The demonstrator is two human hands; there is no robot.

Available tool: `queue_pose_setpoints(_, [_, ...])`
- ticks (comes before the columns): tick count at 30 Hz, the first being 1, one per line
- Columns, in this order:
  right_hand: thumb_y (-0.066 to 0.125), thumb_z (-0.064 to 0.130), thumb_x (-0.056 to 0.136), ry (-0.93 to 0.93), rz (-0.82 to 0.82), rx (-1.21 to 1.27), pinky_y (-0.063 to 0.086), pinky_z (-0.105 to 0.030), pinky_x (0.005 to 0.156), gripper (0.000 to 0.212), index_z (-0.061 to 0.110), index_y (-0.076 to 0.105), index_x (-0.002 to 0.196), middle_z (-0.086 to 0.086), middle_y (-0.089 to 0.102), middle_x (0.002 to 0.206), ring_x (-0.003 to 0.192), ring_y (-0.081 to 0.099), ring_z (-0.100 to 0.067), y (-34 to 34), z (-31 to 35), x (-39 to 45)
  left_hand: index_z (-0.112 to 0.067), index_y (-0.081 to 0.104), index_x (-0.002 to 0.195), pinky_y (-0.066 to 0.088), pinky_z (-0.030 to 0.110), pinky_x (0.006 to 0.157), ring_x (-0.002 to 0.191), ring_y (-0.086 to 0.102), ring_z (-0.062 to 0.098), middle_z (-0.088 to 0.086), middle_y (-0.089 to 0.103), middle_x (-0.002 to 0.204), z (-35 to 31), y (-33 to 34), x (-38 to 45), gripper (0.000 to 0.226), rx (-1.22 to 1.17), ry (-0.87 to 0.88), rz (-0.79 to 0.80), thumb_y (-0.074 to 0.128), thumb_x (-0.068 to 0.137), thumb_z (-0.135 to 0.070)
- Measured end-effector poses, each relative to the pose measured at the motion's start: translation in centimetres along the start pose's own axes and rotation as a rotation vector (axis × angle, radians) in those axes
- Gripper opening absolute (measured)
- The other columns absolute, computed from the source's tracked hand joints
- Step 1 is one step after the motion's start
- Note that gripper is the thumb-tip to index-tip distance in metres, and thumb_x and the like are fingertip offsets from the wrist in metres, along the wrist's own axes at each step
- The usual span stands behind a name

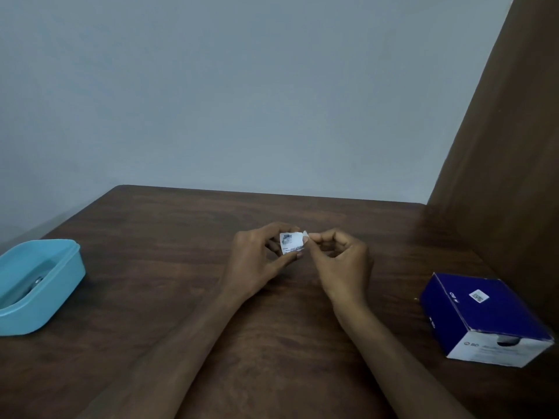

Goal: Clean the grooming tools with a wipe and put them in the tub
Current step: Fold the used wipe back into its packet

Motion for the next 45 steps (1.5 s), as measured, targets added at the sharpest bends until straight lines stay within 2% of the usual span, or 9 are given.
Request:
queue_pose_setpoints(6, [0.09, 0.022, 0.084, 0.104, 0.112, 0.124, 0.06, -0.032, 0.081, 0.009, 0.022, 0.082, 0.081, 0.01, 0.081, 0.078, 0.081, 0.078, -0.007, 0.0, -0.7, 0.5, -0.027, 0.079, 0.114, 0.058, 0.022, 0.068, 0.073, 0.072, 0.005, -0.015, 0.079, 0.096, 0.1, 0.1, 0.0, 0.039, 0.012, -0.014, -0.011, 0.095, 0.079, -0.033])
queue_pose_setpoints(14, [0.088, 0.023, 0.086, 0.058, 0.145, 0.055, 0.055, -0.026, 0.073, 0.008, 0.026, 0.08, 0.084, 0.014, 0.079, 0.075, 0.077, 0.076, -0.002, 0.3, -0.2, 0.2, -0.027, 0.08, 0.113, 0.061, 0.029, 0.068, 0.071, 0.074, 0.005, -0.014, 0.078, 0.09, 0.2, 0.1, -0.2, 0.037, 0.012, -0.029, 0.013, 0.094, 0.079, -0.033])
queue_pose_setpoints(20, [0.086, 0.027, 0.088, 0.024, 0.248, -0.02, 0.051, -0.018, 0.073, 0.011, 0.023, 0.078, 0.094, 0.03, 0.076, 0.098, 0.082, 0.072, 0.001, 0.5, -0.4, 0.4, -0.028, 0.079, 0.114, 0.062, 0.031, 0.069, 0.075, 0.074, 0.005, -0.015, 0.079, 0.095, 0.3, 0.2, -0.1, 0.036, -0.004, -0.041, 0.023, 0.093, 0.081, -0.033])
queue_pose_setpoints(23, [0.083, 0.024, 0.091, 0.029, 0.26, -0.016, 0.047, -0.014, 0.07, 0.015, 0.024, 0.073, 0.103, 0.026, 0.078, 0.091, 0.081, 0.072, 0.002, 0.5, -0.8, 0.5, -0.027, 0.08, 0.114, 0.063, 0.028, 0.069, 0.077, 0.075, 0.007, -0.017, 0.079, 0.097, 0.0, 0.1, -0.2, 0.035, -0.061, -0.062, 0.033, 0.094, 0.081, -0.03])
queue_pose_setpoints(28, [0.08, 0.018, 0.094, 0.164, 0.251, 0.161, 0.058, -0.03, 0.088, 0.016, 0.021, 0.072, 0.108, 0.007, 0.083, 0.092, 0.092, 0.077, -0.007, 0.5, -1.4, 0.8, -0.02, 0.079, 0.121, 0.066, 0.037, 0.061, 0.076, 0.079, 0.018, -0.003, 0.081, 0.096, 0.2, 0.3, -0.2, 0.028, -0.326, -0.263, 0.058, 0.083, 0.093, -0.017])
queue_pose_setpoints(31, [0.081, 0.018, 0.093, 0.228, 0.284, 0.233, 0.059, -0.039, 0.092, 0.01, 0.016, 0.076, 0.101, 0.001, 0.083, 0.094, 0.094, 0.078, -0.014, 0.8, -1.4, 0.6, -0.016, 0.078, 0.122, 0.067, 0.036, 0.067, 0.078, 0.081, 0.022, 0.001, 0.082, 0.095, 0.5, 0.2, -0.1, 0.028, -0.402, -0.321, 0.049, 0.082, 0.094, -0.012])
queue_pose_setpoints(36, [0.085, 0.014, 0.088, 0.25, 0.228, 0.287, 0.057, -0.028, 0.087, 0.006, 0.013, 0.082, 0.093, 0.001, 0.083, 0.093, 0.096, 0.079, -0.014, 0.4, -1.3, 0.7, -0.013, 0.078, 0.121, 0.068, 0.038, 0.075, 0.08, 0.082, 0.024, 0.004, 0.083, 0.098, 0.5, 0.3, -0.3, 0.026, -0.441, -0.351, 0.064, 0.08, 0.095, -0.012])
queue_pose_setpoints(40, [0.09, 0.014, 0.084, 0.208, 0.214, 0.227, 0.06, -0.034, 0.084, 0.01, 0.016, 0.082, 0.089, 0.001, 0.082, 0.087, 0.091, 0.079, -0.018, -0.1, -1.1, 0.7, -0.013, 0.079, 0.12, 0.068, 0.037, 0.074, 0.08, 0.082, 0.022, 0.002, 0.083, 0.095, 0.3, 0.4, -0.4, 0.024, -0.408, -0.331, 0.072, 0.08, 0.095, -0.012])
queue_pose_setpoints(45, [0.091, 0.037, 0.082, 0.17, 0.322, 0.135, 0.056, -0.039, 0.085, 0.038, 0.027, 0.069, 0.111, 0.007, 0.082, 0.084, 0.089, 0.077, -0.023, 0.1, -0.5, 0.3, -0.015, 0.08, 0.118, 0.068, 0.039, 0.074, 0.083, 0.081, 0.018, -0.002, 0.083, 0.096, 0.5, 0.3, -0.4, 0.024, -0.353, -0.297, 0.072, 0.082, 0.094, -0.014])
Point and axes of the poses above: each hand's wrist, its own x-axis towards the middle knuckle, its own y-axis out of the palm, z = x × y, the point moved 4 cm from there along x, towards the middle knuckle
